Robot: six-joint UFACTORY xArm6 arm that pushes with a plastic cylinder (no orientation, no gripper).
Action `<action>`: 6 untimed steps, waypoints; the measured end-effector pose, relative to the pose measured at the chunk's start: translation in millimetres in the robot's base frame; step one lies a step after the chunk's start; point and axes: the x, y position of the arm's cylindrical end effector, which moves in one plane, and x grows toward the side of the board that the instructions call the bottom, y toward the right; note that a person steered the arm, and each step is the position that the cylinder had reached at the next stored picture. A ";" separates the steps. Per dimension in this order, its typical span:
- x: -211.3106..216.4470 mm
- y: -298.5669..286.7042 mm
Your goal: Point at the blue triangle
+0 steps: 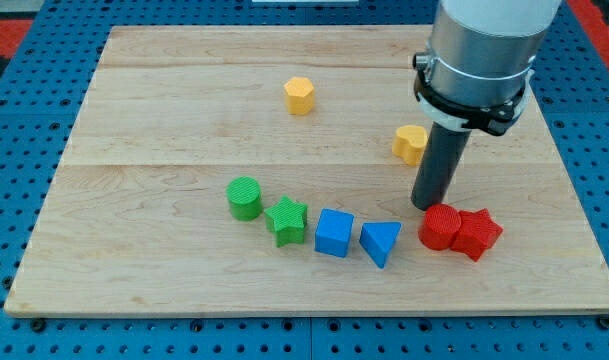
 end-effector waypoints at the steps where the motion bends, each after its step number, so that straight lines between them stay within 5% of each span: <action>1: 0.0 -2.5; 6: 0.0 -28.4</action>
